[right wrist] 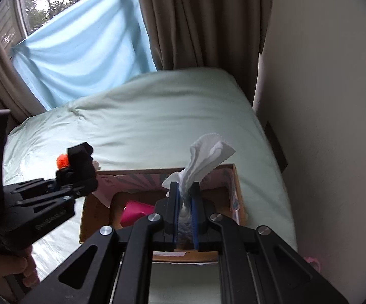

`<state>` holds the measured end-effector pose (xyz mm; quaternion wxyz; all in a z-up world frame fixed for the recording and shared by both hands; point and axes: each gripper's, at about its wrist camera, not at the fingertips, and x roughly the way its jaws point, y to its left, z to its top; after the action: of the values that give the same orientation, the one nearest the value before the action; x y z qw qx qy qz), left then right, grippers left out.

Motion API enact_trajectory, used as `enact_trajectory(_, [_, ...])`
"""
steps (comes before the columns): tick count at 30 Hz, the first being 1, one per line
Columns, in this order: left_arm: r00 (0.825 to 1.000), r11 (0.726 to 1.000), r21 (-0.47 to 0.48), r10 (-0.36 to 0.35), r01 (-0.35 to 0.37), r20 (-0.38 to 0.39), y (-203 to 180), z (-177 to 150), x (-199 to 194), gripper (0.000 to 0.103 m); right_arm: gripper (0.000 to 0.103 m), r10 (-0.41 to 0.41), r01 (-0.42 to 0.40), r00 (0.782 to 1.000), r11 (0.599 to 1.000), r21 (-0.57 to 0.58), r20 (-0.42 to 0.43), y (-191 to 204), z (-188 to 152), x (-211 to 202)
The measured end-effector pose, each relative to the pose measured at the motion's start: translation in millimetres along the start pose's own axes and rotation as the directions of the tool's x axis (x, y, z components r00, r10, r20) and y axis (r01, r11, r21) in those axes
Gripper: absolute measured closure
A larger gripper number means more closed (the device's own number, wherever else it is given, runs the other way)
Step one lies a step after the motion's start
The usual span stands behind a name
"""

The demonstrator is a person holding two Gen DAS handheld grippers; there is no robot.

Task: Organize soft objects
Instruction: 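Carry the black sock with the left tool while the right tool carries the white cloth over the box, then open the left tool releasing the sock while the right tool drops the cloth into the box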

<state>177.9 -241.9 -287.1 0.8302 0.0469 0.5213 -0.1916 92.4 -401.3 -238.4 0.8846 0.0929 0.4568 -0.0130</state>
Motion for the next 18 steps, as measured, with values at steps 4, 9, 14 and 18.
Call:
enact_trajectory(4, [0.998, 1.000, -0.005, 0.006, -0.007, -0.064, 4.4, -0.4, 26.4, 0.086, 0.095, 0.026, -0.026, 0.999, 1.000, 0.010, -0.042, -0.4, 0.2, 26.4])
enact_trajectory(9, [0.992, 1.000, 0.021, 0.025, -0.022, -0.124, 5.9, -2.9, 54.5, 0.086, 0.095, 0.054, -0.050, 0.995, 0.998, 0.044, -0.086, -8.3, 0.0, 52.7])
enact_trajectory(14, [0.987, 0.999, 0.033, 0.036, -0.031, -0.156, 4.8, -5.4, 65.1, 0.082, 0.095, 0.065, -0.057, 0.989, 0.996, 0.067, -0.133, -15.3, -1.5, 68.8])
enact_trajectory(18, [0.987, 0.999, 0.041, 0.028, -0.022, -0.158, 5.0, -8.2, 60.4, 0.000, 0.075, 0.067, -0.047, 0.976, 0.994, 0.098, -0.206, -25.5, -3.3, 83.4])
